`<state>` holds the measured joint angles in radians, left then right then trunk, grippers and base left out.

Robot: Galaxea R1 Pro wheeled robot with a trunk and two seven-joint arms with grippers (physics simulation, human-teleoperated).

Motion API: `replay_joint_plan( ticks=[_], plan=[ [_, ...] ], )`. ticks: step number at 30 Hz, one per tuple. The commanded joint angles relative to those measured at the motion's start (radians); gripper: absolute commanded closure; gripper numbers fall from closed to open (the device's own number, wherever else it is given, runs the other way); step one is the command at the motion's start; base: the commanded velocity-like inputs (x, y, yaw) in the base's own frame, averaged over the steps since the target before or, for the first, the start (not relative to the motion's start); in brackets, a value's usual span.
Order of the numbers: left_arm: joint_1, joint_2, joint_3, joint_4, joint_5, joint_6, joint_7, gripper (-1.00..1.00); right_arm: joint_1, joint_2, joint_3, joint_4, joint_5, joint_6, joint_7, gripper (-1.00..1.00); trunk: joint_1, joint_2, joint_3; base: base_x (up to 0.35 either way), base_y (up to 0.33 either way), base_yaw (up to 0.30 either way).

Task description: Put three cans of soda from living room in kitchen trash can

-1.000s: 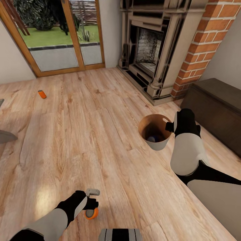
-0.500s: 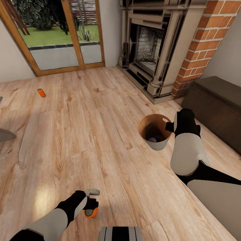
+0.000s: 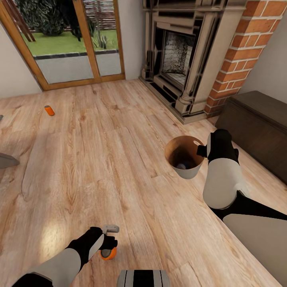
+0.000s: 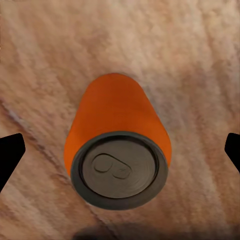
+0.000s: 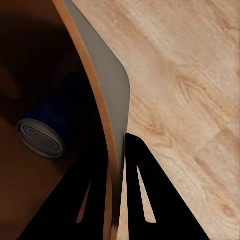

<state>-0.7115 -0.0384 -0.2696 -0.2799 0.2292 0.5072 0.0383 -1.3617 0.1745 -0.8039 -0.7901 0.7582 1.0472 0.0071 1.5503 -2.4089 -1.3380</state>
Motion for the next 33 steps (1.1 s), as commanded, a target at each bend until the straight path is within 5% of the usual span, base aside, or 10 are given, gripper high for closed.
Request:
replay_joint_plan(
  ticks=[1,33],
  plan=[
    [0.000,0.000,0.000,0.000,0.000,-0.001,0.000,-1.00,-0.001,0.000,0.000,0.000,-0.011,0.000,0.004,1.00,0.000,0.000,0.000,0.000,0.000,0.000],
    [0.003,-0.001,0.000,0.009,-0.001,-0.017,0.000,-1.00,-0.001,0.000,0.000,0.001,-0.011,0.000,0.003,1.00,0.000,0.000,0.000,0.000,0.000,0.000]
  ],
)
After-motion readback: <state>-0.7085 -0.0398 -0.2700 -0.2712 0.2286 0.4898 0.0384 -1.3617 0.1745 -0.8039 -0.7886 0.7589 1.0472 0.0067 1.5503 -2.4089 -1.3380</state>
